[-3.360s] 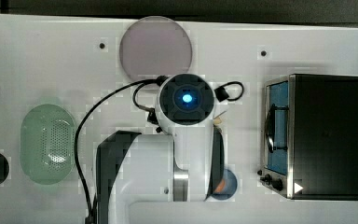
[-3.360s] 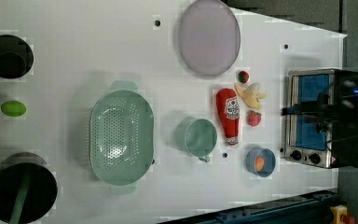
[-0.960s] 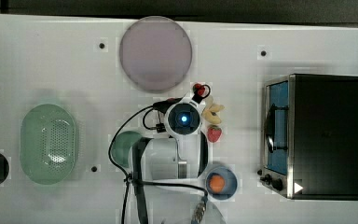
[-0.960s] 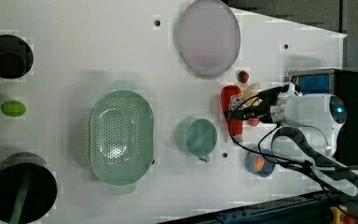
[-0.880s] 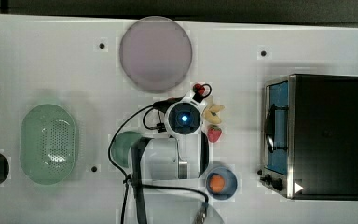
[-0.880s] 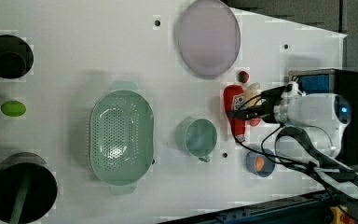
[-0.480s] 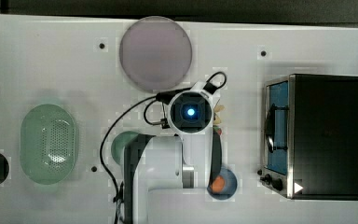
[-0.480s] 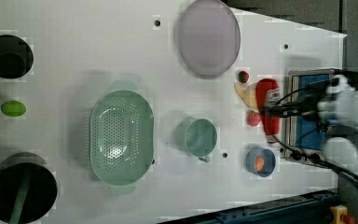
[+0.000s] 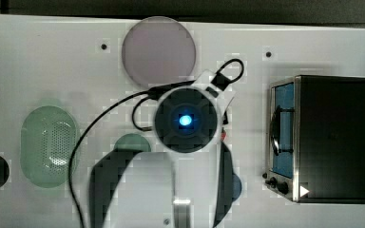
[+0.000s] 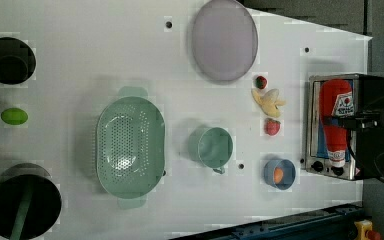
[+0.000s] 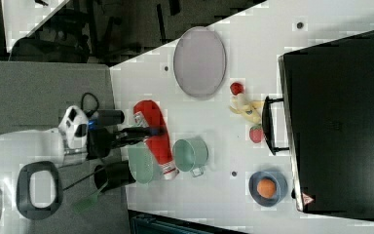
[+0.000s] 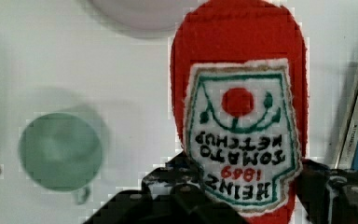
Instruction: Pick Ketchup from the table and place it in strainer.
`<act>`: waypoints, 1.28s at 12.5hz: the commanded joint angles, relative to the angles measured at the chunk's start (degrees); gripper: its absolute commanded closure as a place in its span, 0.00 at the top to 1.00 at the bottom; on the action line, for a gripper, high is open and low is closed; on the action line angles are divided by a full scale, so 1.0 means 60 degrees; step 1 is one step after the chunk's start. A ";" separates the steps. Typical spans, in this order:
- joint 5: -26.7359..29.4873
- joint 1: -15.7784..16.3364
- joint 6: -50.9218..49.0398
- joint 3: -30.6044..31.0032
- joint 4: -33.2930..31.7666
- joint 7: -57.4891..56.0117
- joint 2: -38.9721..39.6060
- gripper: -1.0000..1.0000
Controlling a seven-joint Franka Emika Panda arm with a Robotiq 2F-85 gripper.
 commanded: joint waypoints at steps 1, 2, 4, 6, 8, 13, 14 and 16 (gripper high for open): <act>0.0526 0.0449 -0.0329 0.0849 0.0249 0.1416 0.0357 0.59; 0.0731 0.0536 -0.0320 0.1167 0.0293 0.2099 0.0385 0.59; 0.0889 0.0679 -0.0320 0.1896 0.0376 0.3655 0.0535 0.59; 0.0889 0.0801 -0.0237 0.2692 0.0437 0.4873 0.0841 0.59; 0.0889 0.0860 0.0306 0.3394 0.0560 0.5925 0.1293 0.59; 0.0888 0.1012 0.2588 0.4689 0.0633 0.6875 0.2816 0.59; 0.0888 0.1069 0.2915 0.4845 0.0630 0.7295 0.3144 0.59; 0.0883 0.1255 0.3461 0.5075 0.0628 0.7964 0.3800 0.59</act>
